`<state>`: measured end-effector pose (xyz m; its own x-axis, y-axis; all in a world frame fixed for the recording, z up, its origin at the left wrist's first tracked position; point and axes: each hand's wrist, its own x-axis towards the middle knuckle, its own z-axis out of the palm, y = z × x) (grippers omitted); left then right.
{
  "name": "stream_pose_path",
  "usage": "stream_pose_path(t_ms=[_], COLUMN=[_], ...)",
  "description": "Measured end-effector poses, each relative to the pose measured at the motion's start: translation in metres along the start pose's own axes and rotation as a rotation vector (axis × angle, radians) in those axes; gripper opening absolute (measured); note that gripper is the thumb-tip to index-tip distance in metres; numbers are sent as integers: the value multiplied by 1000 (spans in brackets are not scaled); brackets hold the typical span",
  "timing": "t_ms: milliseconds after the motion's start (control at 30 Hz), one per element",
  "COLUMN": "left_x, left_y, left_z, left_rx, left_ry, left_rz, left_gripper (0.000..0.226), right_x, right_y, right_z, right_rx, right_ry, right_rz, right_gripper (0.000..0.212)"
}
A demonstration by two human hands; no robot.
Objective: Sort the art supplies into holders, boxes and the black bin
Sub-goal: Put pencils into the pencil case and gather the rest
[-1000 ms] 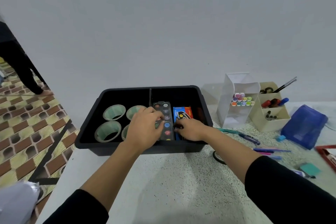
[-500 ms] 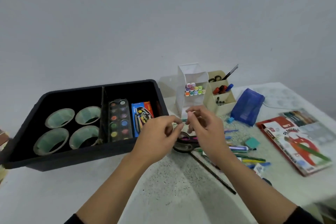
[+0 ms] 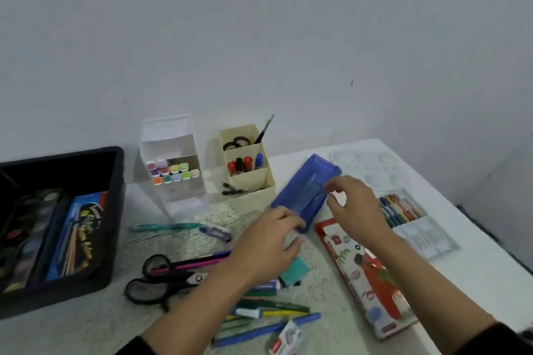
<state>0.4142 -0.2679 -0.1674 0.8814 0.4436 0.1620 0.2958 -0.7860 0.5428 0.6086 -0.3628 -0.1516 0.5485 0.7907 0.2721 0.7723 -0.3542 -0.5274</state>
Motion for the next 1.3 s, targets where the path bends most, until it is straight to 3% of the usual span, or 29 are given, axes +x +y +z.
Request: stream_pose_path(t_ms=[133, 300, 467, 567, 733, 933, 1100, 1300], left_x=[47, 77, 82, 83, 78, 53, 11, -76], left_y=[14, 16, 21, 27, 36, 37, 35, 15], left_z=[22, 37, 31, 19, -7, -36, -71, -109], left_rx=[178, 444, 414, 314, 240, 217, 174, -57], left_ry=[63, -28, -32, -42, 46, 58, 105, 121], left_rz=[-100, -249, -238, -189, -208, -260, -344, -462], left_gripper=[32, 48, 41, 28, 29, 21, 26, 55], right_x=[49, 90, 104, 106, 102, 86, 63, 17], right_y=[39, 56, 68, 75, 80, 54, 6, -59], right_z=[-2, 7, 10, 5, 9, 15, 3, 14], right_rx=[-101, -341, -483, -363, 78, 319, 436, 547], right_ry=[-193, -438, -420, -382, -251, -208, -258, -375], right_rz=[-51, -106, -214, -233, -165, -162, -205, -211], right_gripper=[37, 66, 64, 54, 25, 14, 18, 27])
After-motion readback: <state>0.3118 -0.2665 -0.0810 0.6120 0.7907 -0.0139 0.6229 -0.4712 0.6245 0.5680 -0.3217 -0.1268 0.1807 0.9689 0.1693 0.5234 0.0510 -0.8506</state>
